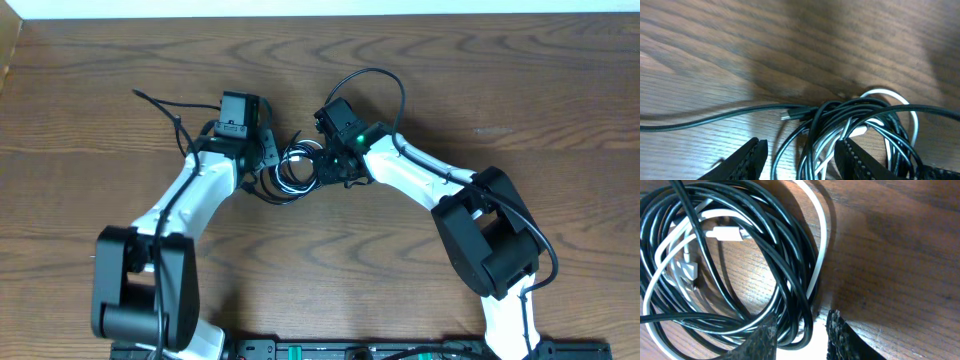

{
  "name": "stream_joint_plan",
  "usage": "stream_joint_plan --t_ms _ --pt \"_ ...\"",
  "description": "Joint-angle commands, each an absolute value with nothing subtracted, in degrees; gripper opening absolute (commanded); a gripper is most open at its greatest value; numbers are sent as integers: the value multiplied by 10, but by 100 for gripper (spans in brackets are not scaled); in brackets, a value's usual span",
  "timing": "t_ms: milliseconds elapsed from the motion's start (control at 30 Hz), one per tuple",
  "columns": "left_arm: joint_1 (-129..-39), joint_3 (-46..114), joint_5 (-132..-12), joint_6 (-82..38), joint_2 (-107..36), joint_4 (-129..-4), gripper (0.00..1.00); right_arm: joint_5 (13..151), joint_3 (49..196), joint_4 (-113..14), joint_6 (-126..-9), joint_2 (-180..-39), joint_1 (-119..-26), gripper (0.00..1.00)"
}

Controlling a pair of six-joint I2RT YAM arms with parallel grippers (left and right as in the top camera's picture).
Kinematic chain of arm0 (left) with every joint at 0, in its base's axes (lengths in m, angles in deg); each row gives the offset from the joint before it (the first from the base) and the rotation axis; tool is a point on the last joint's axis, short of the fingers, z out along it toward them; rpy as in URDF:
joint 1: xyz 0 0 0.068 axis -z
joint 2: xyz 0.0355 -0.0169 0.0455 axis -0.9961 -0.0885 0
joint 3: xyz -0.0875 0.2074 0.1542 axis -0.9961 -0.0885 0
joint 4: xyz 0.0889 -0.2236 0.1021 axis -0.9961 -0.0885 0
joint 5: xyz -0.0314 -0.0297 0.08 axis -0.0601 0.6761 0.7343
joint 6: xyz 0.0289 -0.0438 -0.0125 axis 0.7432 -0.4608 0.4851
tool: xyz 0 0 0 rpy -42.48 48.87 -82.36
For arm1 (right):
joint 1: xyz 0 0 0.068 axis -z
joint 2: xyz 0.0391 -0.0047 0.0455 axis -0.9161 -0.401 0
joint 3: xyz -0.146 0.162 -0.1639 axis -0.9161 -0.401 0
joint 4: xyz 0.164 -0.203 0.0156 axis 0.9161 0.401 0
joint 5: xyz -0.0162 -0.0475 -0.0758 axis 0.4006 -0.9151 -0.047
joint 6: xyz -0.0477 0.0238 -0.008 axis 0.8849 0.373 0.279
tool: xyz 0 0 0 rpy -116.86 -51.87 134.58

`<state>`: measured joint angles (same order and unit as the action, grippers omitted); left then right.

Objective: Untangle cables

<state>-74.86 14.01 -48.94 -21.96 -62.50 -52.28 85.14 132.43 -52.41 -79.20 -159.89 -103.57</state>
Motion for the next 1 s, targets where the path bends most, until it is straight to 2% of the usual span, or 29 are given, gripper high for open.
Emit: stream_joint_plan --t_ms 0,167,433,533,667,767,833,967 --pt "-751 140 -512 -228 -636 -520 50 842 1331 -525 -794 -1607 -1039 29" --pt "-753 140 -512 -229 -637 -527 49 831 1331 -527 -794 -1607 -1039 34" --pt "-753 140 -512 -241 -681 -509 49 827 1331 -550 -794 -1607 -1038 36" --pt "-753 140 -514 -241 -683 -507 39 826 1331 -550 -793 -1607 -1038 37" --pt "-753 140 -515 -241 -683 -507 36 814 1331 -546 -793 -1607 -1038 38" --pt "-753 141 -515 -241 -683 -505 21 814 1331 -549 -775 -1607 -1037 43" --pt "-753 141 -515 -241 -683 -505 14 815 1332 -556 -755 -1599 -1027 46" --pt "-753 141 -515 -241 -683 -505 14 840 1332 -554 -755 -1578 -1004 43"
